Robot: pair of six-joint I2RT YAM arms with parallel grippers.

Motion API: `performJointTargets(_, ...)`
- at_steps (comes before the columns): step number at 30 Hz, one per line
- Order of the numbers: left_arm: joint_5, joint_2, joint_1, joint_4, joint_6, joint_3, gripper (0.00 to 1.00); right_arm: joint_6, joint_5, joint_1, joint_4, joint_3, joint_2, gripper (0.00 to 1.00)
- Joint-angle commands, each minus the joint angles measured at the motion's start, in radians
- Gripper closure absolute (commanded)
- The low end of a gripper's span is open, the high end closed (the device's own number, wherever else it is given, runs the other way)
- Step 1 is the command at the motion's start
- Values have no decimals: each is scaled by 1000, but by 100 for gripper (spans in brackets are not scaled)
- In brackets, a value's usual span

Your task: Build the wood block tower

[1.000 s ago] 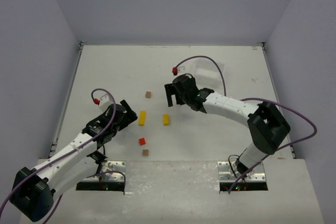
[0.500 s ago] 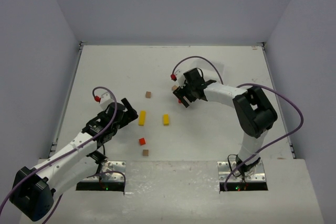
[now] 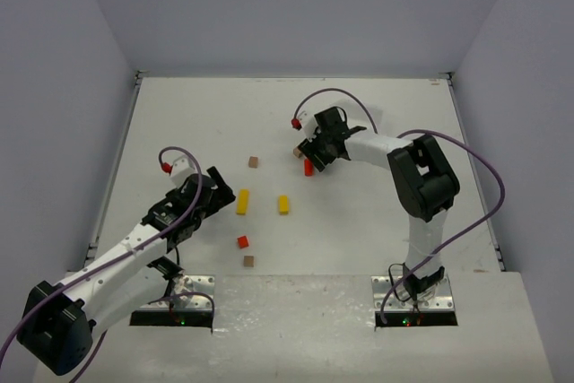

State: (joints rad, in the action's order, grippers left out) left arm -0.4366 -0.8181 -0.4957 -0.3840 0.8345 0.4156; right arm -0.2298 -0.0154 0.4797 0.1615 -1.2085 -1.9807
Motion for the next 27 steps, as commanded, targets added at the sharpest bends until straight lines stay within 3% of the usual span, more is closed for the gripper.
performJointTargets(1, -26, -5, 5, 36, -13, 49, 0, 9, 22, -5, -21, -82, -47, 41)
performJointTargets(3, -28, -6, 5, 34, -12, 51, 0, 17, 45, -4, -22, -97, -61, 45)
performJointTargets(8, -23, -6, 5, 32, -17, 52, 0, 68, 67, -4, -44, -83, -62, 72)
performJointTargets(11, -16, -11, 5, 31, -18, 54, 0, 96, 66, -5, -57, -59, -44, 81)
performJointTargets(18, 6, -10, 5, 29, -10, 48, 0, 252, -54, -4, -45, 4, 75, 91)
performJointTargets(24, 30, -13, 5, 49, 6, 20, 0, 455, -119, 41, -37, 175, 263, 91)
performJointTargets(27, 47, -35, 5, 76, 7, 12, 0, 548, -254, 125, 6, 212, 296, 90)
